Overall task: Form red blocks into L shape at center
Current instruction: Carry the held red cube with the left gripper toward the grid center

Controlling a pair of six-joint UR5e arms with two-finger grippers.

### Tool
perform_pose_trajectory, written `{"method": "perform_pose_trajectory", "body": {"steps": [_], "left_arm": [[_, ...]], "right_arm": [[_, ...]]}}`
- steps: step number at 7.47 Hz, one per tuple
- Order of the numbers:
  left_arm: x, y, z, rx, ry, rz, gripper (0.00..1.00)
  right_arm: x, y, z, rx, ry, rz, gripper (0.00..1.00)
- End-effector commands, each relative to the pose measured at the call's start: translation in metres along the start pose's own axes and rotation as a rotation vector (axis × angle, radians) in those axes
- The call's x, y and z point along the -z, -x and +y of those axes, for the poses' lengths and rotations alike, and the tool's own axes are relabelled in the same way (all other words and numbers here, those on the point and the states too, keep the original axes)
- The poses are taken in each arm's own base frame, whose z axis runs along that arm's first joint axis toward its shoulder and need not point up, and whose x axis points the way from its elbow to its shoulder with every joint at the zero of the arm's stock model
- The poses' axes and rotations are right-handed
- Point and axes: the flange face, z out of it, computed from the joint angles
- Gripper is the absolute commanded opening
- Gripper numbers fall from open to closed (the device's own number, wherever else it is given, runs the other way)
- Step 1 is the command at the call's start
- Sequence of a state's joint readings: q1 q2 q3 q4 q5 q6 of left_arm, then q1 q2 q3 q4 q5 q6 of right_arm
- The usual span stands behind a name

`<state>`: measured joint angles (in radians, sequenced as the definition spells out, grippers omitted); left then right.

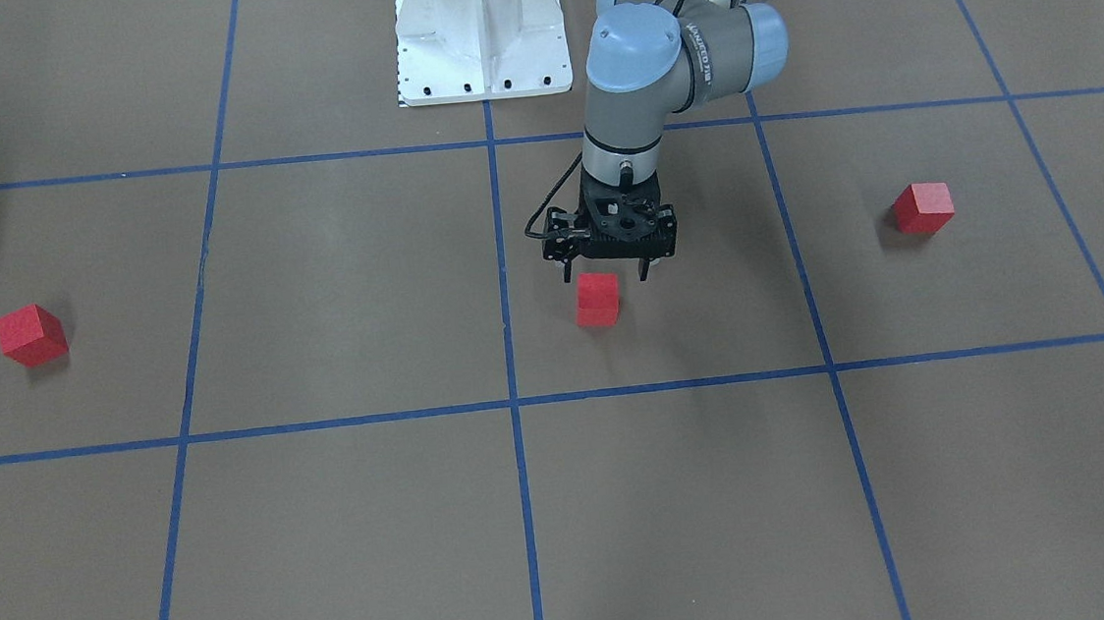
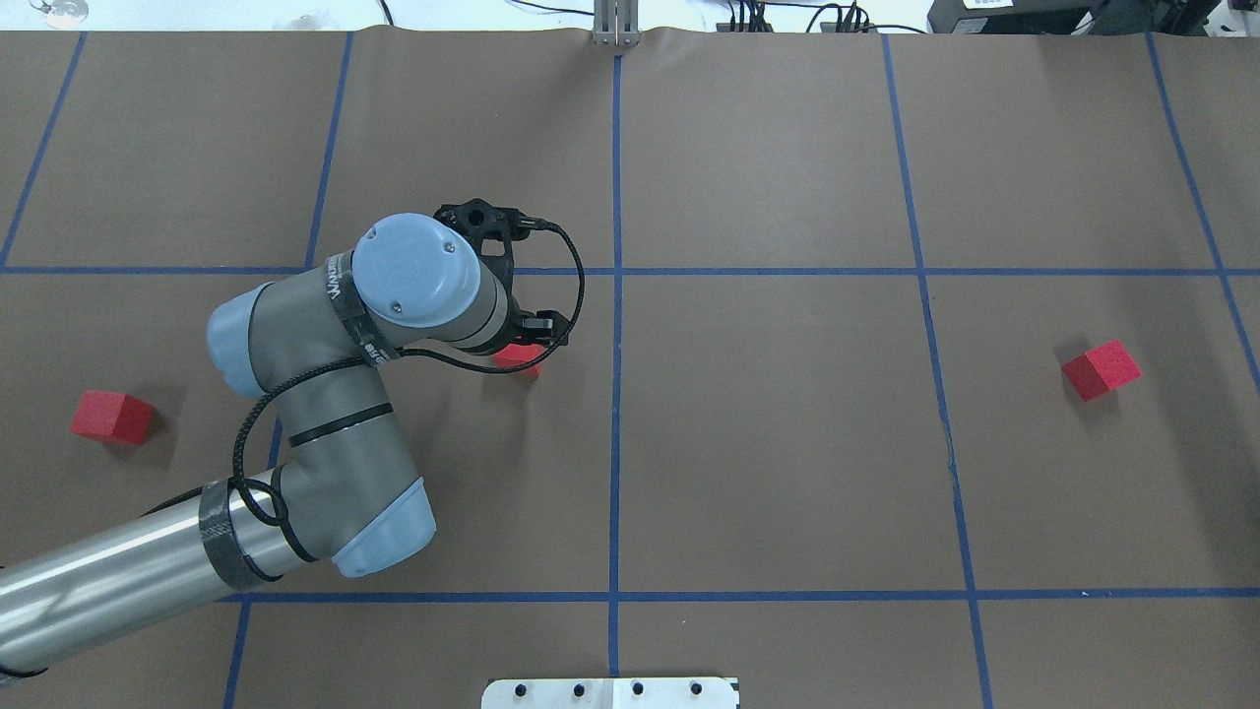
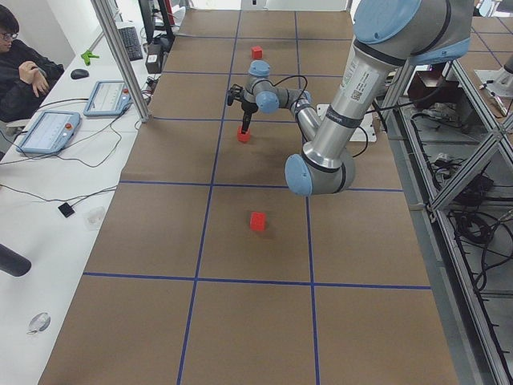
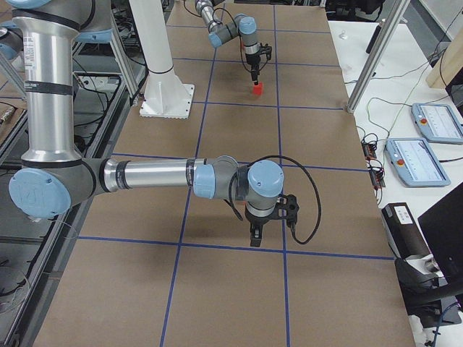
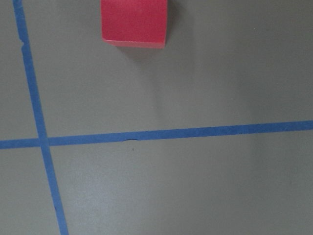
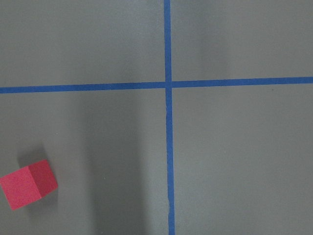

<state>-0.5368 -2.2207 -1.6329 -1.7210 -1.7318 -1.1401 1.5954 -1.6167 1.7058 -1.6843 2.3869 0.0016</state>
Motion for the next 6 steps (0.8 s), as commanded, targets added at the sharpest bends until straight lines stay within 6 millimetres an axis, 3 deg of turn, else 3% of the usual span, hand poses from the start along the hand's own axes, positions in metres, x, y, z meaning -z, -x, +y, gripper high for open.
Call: {"method": "perform_pose_trajectory", "body": {"steps": [1,6], "left_arm": [[-0.009,-0.019,-0.002,-0.003,0.009,-0.004,0.99],[-0.026,-0.012,0.000,-0.006,0.025,-0.035,0.99]], "right_arm": [[0.000,0.000,0.000,0.002,0.000,0.000,0.99],[0.000,0.000,0.000,0.002,0.000,0.002,0.99]]}}
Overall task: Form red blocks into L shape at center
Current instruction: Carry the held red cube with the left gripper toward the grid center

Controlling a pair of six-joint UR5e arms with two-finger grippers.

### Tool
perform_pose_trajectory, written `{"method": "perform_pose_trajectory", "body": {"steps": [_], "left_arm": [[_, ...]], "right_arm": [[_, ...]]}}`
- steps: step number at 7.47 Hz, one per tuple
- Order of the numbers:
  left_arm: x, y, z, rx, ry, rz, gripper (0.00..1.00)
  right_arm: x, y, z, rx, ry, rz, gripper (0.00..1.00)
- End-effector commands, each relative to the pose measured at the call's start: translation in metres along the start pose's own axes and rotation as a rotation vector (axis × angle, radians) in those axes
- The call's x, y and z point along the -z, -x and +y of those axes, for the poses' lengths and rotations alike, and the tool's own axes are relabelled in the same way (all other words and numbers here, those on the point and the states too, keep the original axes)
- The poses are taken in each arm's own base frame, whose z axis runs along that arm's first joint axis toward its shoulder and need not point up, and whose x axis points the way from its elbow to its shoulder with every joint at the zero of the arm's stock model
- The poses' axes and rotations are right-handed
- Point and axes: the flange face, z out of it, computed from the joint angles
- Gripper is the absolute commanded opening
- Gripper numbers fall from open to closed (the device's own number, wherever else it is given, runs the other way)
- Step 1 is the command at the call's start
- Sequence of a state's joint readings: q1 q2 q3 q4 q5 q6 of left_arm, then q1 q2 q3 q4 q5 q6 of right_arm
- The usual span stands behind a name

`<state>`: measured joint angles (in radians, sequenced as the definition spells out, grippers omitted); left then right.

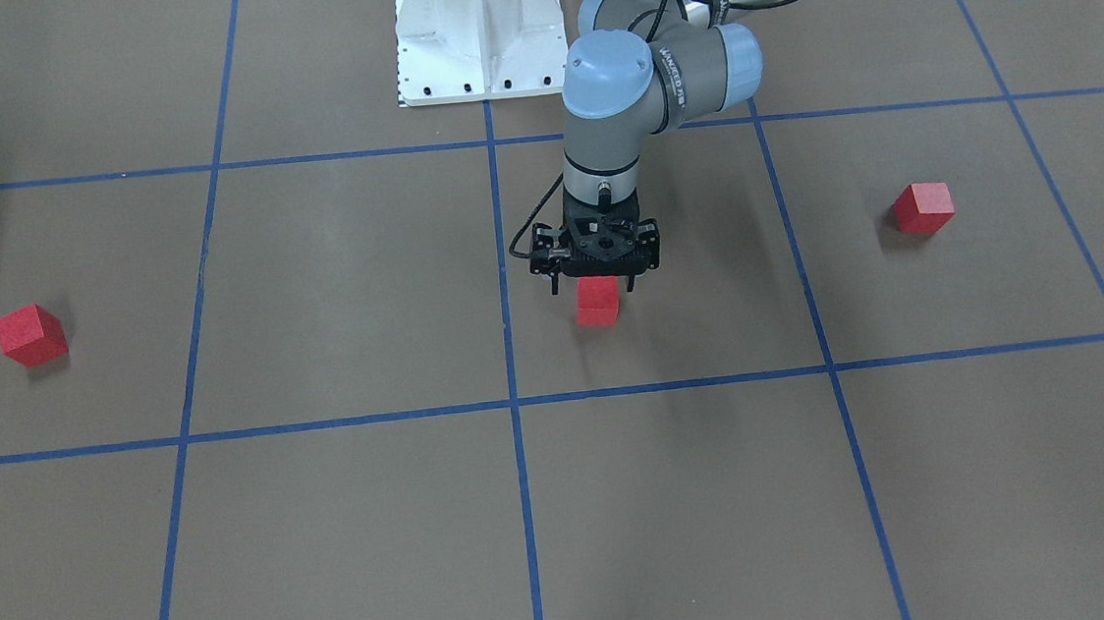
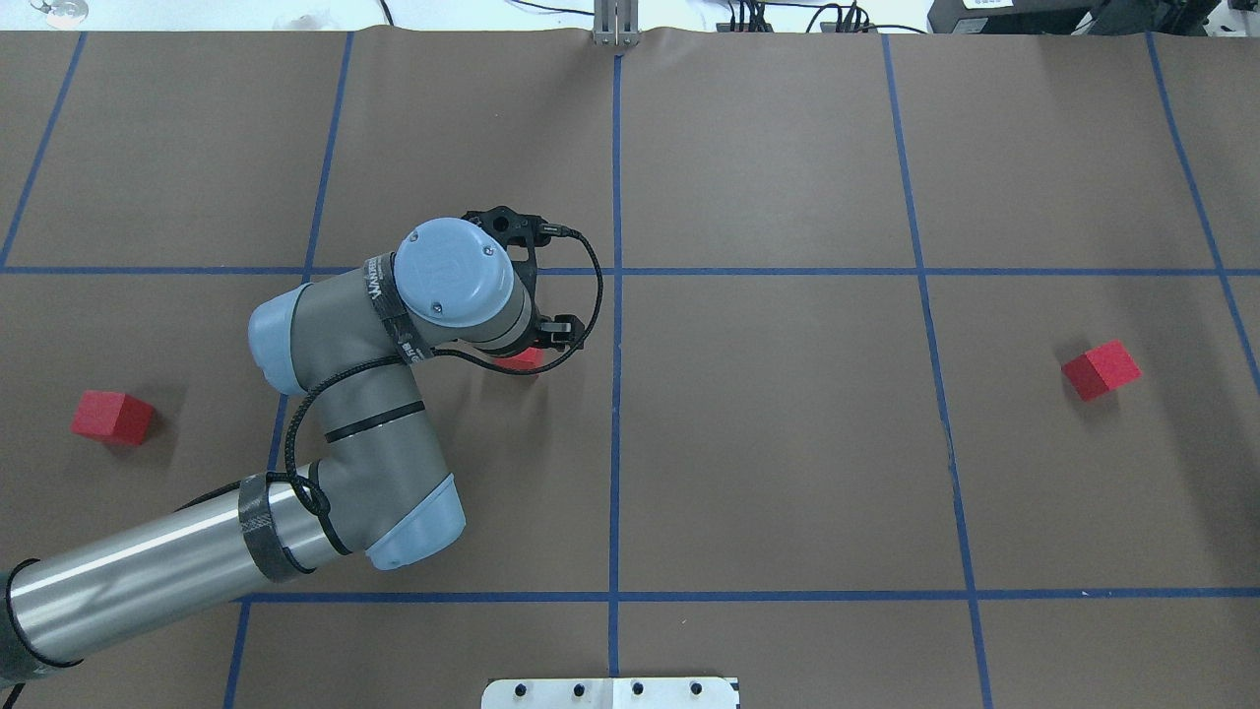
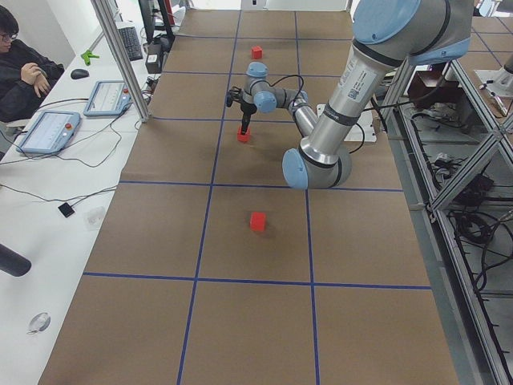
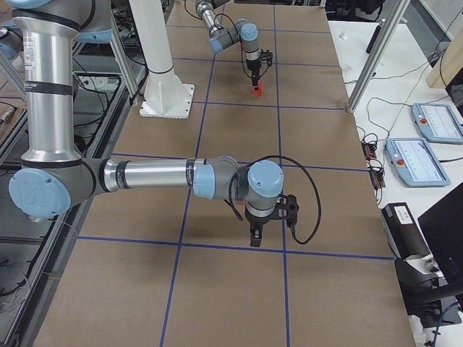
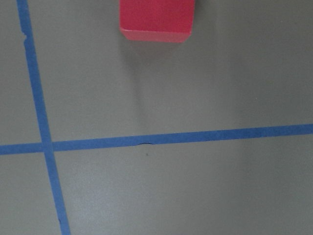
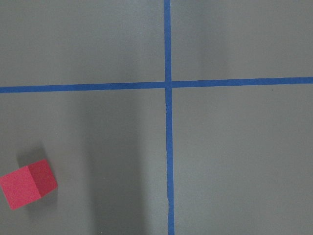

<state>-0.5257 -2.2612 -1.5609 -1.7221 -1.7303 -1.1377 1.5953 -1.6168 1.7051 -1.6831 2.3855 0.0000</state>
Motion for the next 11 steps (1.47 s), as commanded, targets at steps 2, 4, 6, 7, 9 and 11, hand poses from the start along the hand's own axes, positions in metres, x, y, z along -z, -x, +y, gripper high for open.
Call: {"method": "perform_pose_trajectory", "body": {"steps": [2,4,6,7,9,11], "left_arm": [[-0.026,0.003,-0.001,-0.007,-0.009,0.023,0.99],[-0.028,0.005,-0.001,-0.007,-0.007,0.023,0.89],[-0.027,0.007,0.000,-0.008,-0.011,0.021,0.52],[-0.022,0.005,0.000,-0.005,-0.013,0.028,0.21],[-0.009,-0.001,-0.002,0.002,-0.020,0.046,0.00],[0.015,-0.020,-0.019,0.016,-0.024,0.035,0.00]], "right_arm": [[0.000,0.000,0.000,0.000,0.000,-0.001,0.99],[0.000,0.000,0.000,0.000,0.000,-0.001,0.99],[0.000,0.000,0.000,0.000,0.000,-0.001,0.99],[0.000,0.000,0.000,0.000,0.000,-0.001,0.99],[0.000,0.000,0.000,0.000,0.000,-0.001,0.99],[0.001,0.001,0.000,0.000,-0.002,-0.001,0.99]]}}
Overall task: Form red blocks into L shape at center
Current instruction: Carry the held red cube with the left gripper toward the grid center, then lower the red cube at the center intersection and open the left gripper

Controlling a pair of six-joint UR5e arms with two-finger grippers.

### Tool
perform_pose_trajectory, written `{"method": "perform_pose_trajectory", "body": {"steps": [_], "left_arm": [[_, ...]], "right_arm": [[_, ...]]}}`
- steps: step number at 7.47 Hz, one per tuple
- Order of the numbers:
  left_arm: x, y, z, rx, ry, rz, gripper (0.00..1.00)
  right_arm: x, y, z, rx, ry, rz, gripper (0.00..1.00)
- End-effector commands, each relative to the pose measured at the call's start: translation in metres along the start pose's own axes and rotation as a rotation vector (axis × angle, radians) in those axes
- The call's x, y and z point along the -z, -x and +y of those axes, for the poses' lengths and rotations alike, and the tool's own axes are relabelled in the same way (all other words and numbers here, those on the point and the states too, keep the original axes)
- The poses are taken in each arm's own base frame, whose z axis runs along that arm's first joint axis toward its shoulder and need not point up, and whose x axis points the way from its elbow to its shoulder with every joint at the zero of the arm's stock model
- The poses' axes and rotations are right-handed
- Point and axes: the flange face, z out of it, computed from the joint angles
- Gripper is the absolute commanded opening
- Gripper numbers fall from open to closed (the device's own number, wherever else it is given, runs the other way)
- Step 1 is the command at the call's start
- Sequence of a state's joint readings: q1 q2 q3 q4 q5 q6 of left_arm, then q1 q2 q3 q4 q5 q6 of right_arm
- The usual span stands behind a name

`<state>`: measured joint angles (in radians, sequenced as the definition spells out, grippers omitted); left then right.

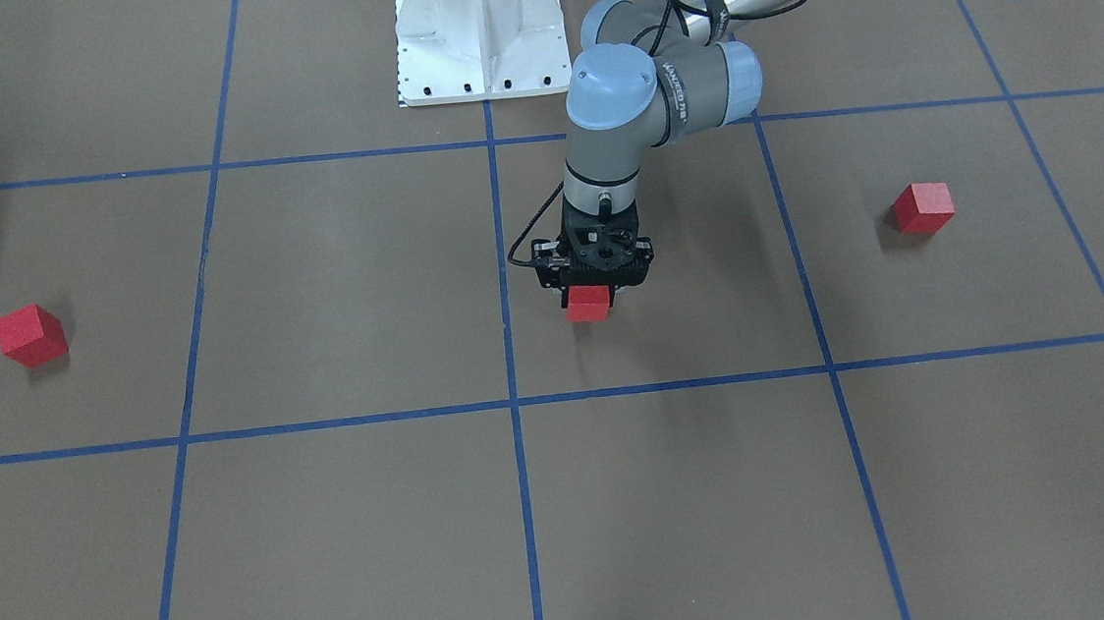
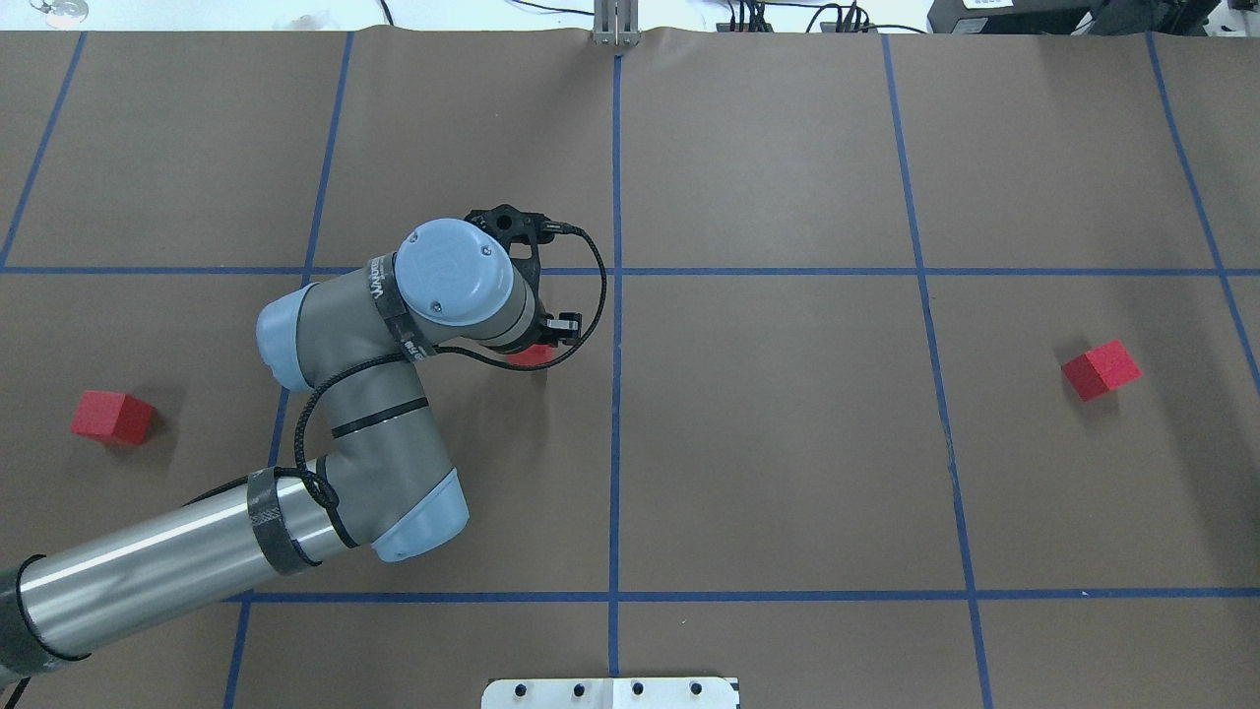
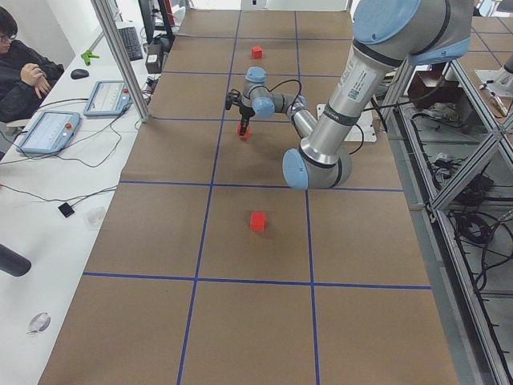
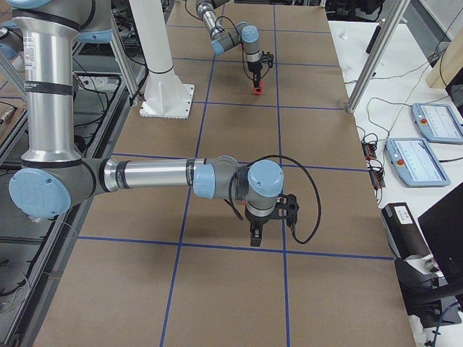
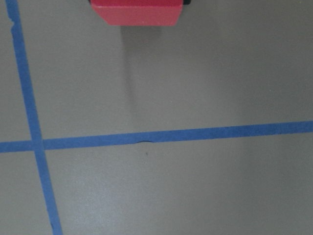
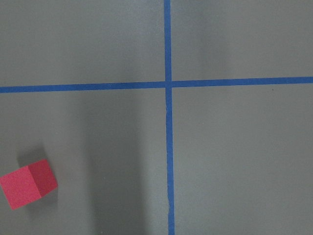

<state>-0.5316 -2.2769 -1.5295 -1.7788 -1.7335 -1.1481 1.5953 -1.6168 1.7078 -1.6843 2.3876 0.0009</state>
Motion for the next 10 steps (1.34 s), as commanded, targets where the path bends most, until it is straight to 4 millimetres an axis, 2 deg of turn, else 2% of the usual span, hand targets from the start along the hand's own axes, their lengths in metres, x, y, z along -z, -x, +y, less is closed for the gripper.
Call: {"method": "perform_pose_trajectory", "body": {"steps": [1,2,4,5,7,9,10], "left_arm": [[0.031,-0.034,-0.023,0.016,-0.007,-0.011,0.00],[0.036,-0.054,-0.036,0.037,-0.007,-0.022,0.00],[0.023,-0.091,-0.059,0.116,-0.005,-0.044,0.00],[0.016,-0.098,-0.062,0.166,0.000,-0.055,0.00],[0.005,-0.097,-0.065,0.176,-0.004,-0.053,0.00],[-0.019,-0.091,-0.068,0.174,-0.008,-0.044,0.00],[-0.020,-0.092,-0.067,0.172,-0.005,-0.043,0.00]], "right_arm": [[0.001,0.002,0.000,0.002,-0.003,-0.001,0.99],[0.001,0.002,0.000,0.002,-0.003,-0.001,0.99],[0.000,0.000,0.000,0.000,-0.001,-0.001,0.99],[0.000,0.000,0.000,-0.001,0.000,-0.001,0.99],[-0.001,-0.001,0.001,-0.003,0.002,-0.001,0.99],[-0.001,-0.001,0.001,-0.003,0.002,-0.001,0.99],[-0.001,-0.001,0.001,-0.003,0.002,-0.001,0.99]]}}
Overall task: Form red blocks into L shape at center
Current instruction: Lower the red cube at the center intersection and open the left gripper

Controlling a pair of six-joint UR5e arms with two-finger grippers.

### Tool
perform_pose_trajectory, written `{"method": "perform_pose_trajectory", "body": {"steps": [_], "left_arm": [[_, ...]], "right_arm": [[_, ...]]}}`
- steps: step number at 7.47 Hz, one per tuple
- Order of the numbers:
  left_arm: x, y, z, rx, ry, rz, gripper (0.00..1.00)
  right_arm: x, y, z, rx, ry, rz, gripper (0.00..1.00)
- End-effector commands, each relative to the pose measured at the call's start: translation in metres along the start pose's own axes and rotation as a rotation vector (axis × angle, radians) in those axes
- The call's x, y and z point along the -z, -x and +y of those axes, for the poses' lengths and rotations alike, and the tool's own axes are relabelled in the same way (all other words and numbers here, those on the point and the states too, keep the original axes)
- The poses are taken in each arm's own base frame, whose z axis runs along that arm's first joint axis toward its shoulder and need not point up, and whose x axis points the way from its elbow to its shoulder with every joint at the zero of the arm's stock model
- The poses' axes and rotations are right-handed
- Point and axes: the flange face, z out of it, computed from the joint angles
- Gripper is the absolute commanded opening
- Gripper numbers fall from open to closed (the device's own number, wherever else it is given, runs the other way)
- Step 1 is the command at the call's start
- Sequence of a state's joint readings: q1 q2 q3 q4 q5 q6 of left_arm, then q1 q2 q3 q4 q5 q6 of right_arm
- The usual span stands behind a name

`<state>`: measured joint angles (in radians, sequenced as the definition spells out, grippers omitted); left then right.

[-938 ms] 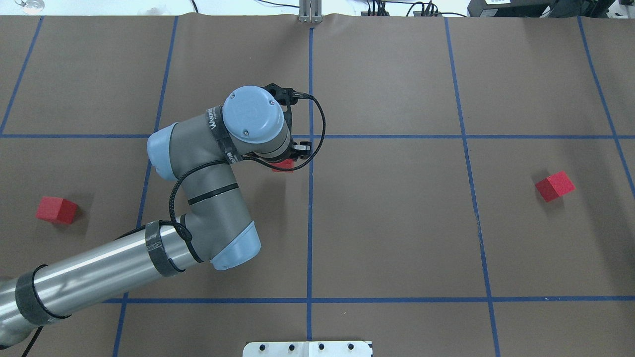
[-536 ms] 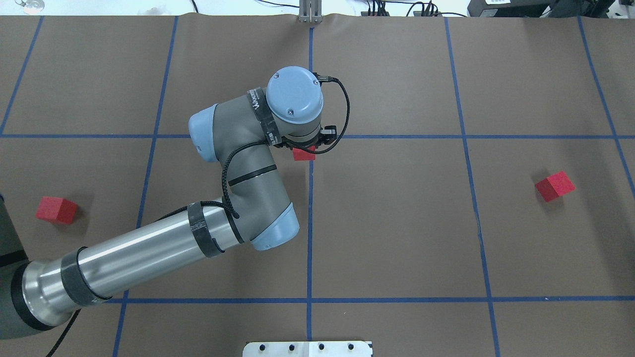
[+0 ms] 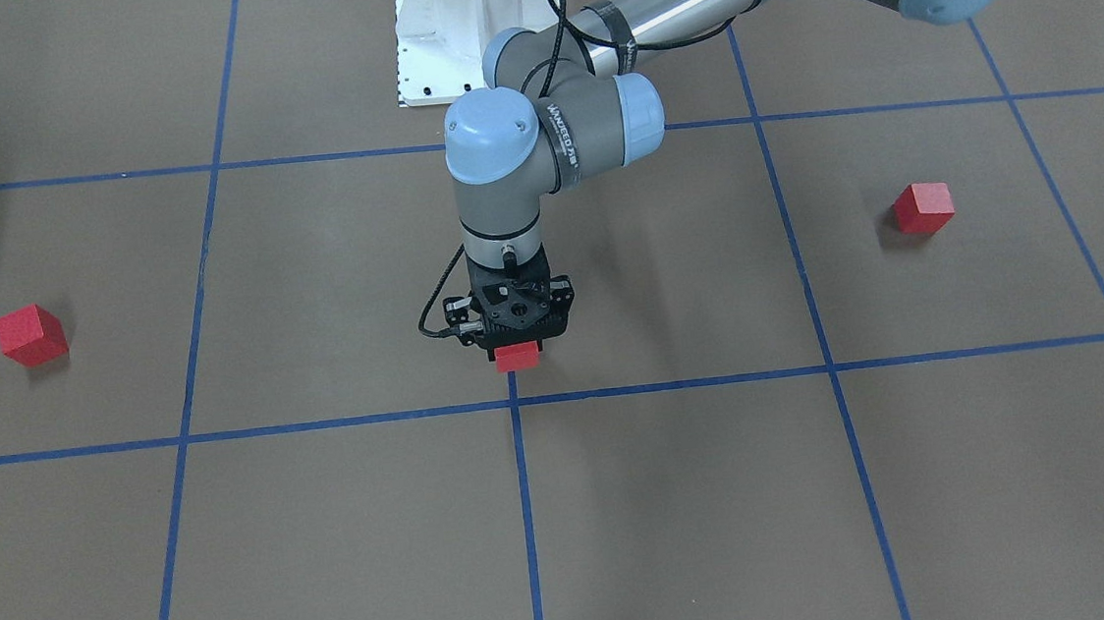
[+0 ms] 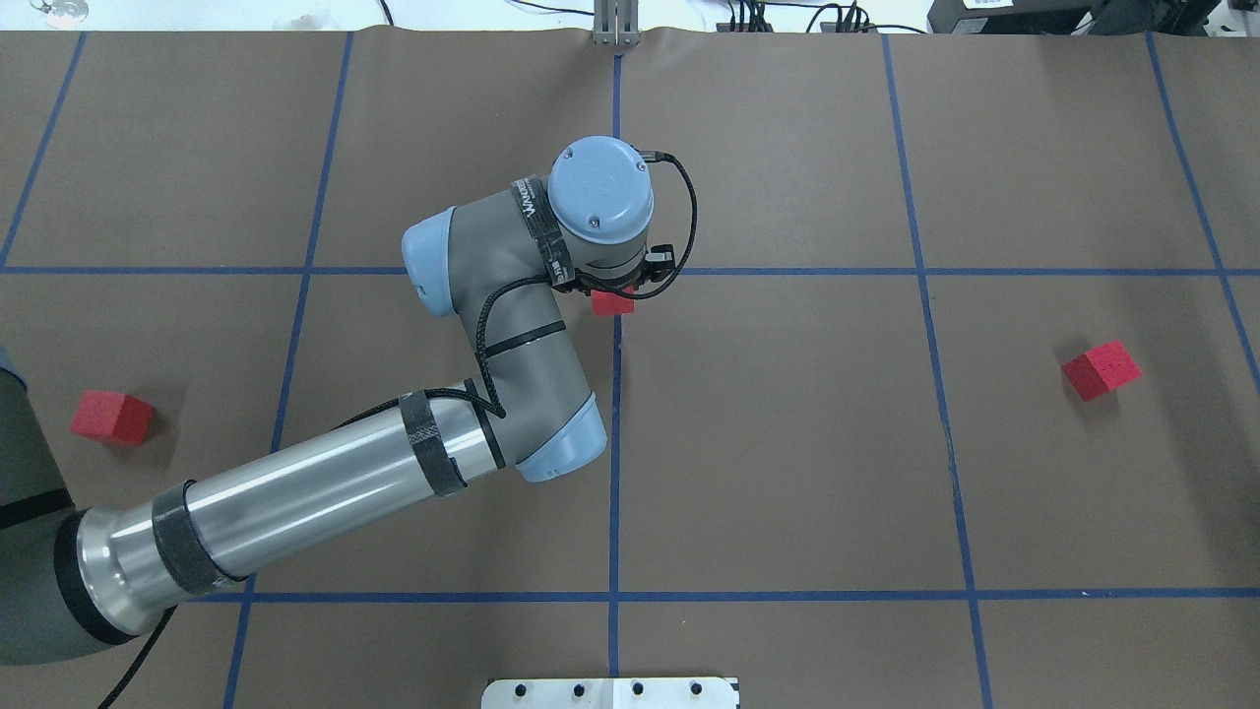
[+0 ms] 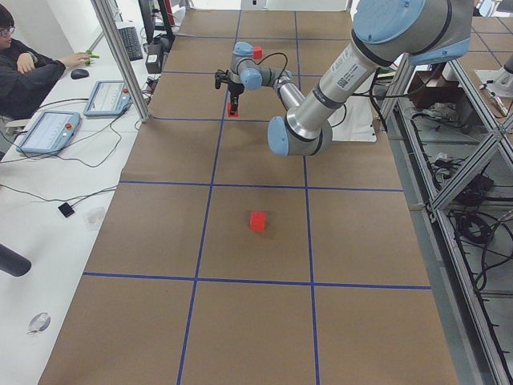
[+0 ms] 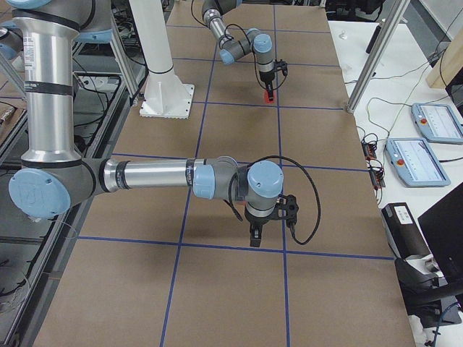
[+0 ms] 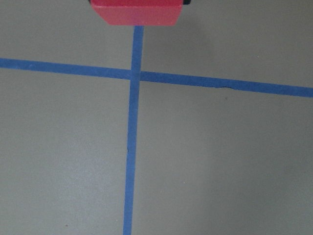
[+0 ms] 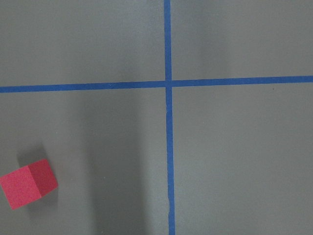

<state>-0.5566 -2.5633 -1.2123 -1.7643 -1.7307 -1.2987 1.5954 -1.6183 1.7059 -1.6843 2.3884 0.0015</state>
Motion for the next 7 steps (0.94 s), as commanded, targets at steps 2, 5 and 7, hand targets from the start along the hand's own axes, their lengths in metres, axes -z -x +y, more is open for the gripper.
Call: {"method": "perform_pose_trajectory", "body": {"steps": [2,5,7], "left_arm": [[-0.0086,-0.0007,0.0035,-0.036,0.005,0.003,0.00],[-0.0136,-0.0009,0.0079,-0.051,0.011,-0.003,0.00],[-0.0157,-0.0012,0.0102,-0.056,0.015,-0.006,0.17]], "right_arm": [[-0.0001,-0.0001,0.0000,0.000,0.000,0.000,0.99],[-0.0006,-0.0006,0.0007,-0.001,0.001,0.000,0.99],[-0.0011,-0.0011,0.0014,-0.002,0.002,0.000,0.99]]}}
